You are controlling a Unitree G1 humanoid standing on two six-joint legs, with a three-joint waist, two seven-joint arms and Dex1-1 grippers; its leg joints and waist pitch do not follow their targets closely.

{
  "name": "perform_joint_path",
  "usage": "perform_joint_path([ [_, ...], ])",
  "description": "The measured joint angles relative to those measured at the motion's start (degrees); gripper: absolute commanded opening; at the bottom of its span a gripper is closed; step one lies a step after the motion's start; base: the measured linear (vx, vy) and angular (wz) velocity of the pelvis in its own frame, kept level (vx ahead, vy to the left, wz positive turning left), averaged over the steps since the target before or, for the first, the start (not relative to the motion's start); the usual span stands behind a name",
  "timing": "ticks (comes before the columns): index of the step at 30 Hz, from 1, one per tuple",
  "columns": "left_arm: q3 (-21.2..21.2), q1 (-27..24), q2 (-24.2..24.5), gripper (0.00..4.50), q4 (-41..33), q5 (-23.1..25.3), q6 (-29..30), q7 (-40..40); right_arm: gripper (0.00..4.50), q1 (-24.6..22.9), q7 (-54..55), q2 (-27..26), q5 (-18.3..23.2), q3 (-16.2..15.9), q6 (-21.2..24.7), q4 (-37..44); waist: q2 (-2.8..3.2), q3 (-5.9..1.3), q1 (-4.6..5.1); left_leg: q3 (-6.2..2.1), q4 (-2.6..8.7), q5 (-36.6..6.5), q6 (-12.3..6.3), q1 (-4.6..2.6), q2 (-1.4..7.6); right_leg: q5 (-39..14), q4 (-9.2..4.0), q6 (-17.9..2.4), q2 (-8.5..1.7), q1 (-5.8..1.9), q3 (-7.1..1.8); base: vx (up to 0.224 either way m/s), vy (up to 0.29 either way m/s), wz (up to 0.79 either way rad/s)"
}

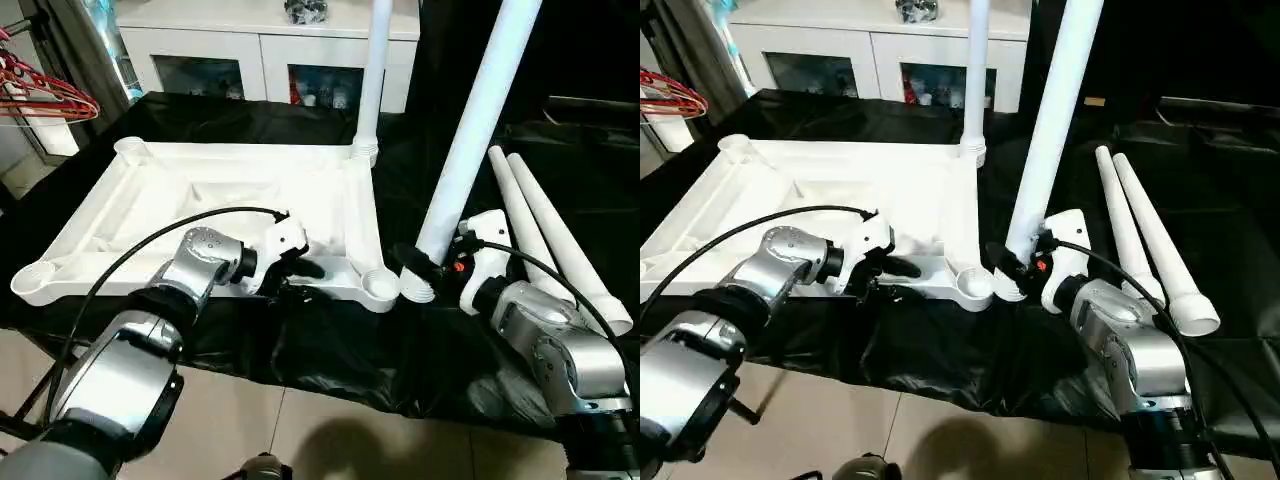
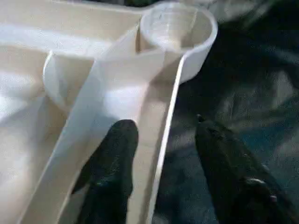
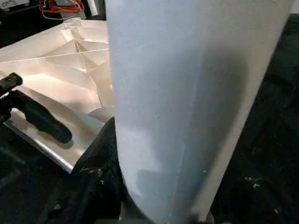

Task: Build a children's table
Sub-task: Insert table leg to table base

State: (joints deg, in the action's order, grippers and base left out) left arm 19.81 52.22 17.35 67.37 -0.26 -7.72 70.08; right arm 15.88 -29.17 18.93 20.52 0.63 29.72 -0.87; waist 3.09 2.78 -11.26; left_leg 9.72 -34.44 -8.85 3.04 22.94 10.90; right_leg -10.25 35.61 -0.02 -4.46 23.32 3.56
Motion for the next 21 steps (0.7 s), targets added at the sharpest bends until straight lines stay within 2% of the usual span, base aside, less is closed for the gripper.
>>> perform_joint_path([
  [5, -0.10, 0.26, -0.10, 1.70, 1.79, 0.25, -0.26, 0.57, 1.90, -0.05, -0.09, -0.01, -0.04, -0.01, 0.00, 0.10, 0.04, 0.01, -0.01, 0.00, 0.00, 0.00, 0.00, -0.01, 0.00, 0.01, 0.01, -0.01, 0.00, 0.00, 0.00, 0.000, 0.000, 0.00],
  [8, -0.48, 0.57, -0.32, 1.34, 2.88, 0.64, -0.71, 0.97, 1.90, -0.05, -0.18, -0.04, -0.16, -0.01, -0.05, 0.10, 0.04, 0.01, -0.02, 0.00, 0.00, 0.00, 0.00, -0.01, 0.00, 0.01, 0.00, -0.01, 0.00, 0.00, 0.00, 0.000, 0.000, 0.00],
  [16, -2.06, 1.50, -0.77, 0.88, 3.95, 1.20, -1.27, 1.46, 1.90, -0.02, -0.63, -0.10, -0.21, -0.01, -0.14, 0.09, 0.03, 0.01, -0.03, 0.00, 0.01, 0.00, -0.01, 0.00, 0.00, 0.00, -0.02, -0.02, 0.00, 0.00, 0.00, 0.000, 0.000, 0.00],
  [17, -2.15, 1.65, -0.81, 0.68, 4.05, 1.20, -1.27, 1.64, 1.90, -0.02, -0.72, -0.10, -0.23, -0.01, -0.16, 0.09, 0.03, 0.01, -0.02, 0.01, 0.01, 0.00, -0.01, 0.00, 0.00, 0.00, -0.02, -0.02, 0.00, 0.00, 0.00, 0.000, 0.000, 0.00],
  [20, -2.84, 2.11, -0.90, 0.60, 4.55, 1.23, -1.28, 2.02, 1.90, -0.02, -0.98, -0.09, -0.35, -0.02, -0.19, 0.09, 0.03, 0.01, -0.02, 0.00, 0.01, 0.00, -0.01, 0.00, 0.00, 0.00, -0.02, -0.02, 0.00, 0.00, 0.00, 0.000, 0.000, 0.00],
  [21, -2.93, 2.22, -0.91, 0.39, 4.75, 1.26, -1.32, 2.09, 1.90, -0.01, -1.04, -0.09, -0.38, -0.02, -0.19, 0.09, 0.04, 0.01, -0.02, 0.01, 0.01, -0.01, -0.01, 0.00, 0.00, 0.00, -0.03, -0.02, 0.00, 0.00, 0.00, 0.000, 0.000, 0.00],
])
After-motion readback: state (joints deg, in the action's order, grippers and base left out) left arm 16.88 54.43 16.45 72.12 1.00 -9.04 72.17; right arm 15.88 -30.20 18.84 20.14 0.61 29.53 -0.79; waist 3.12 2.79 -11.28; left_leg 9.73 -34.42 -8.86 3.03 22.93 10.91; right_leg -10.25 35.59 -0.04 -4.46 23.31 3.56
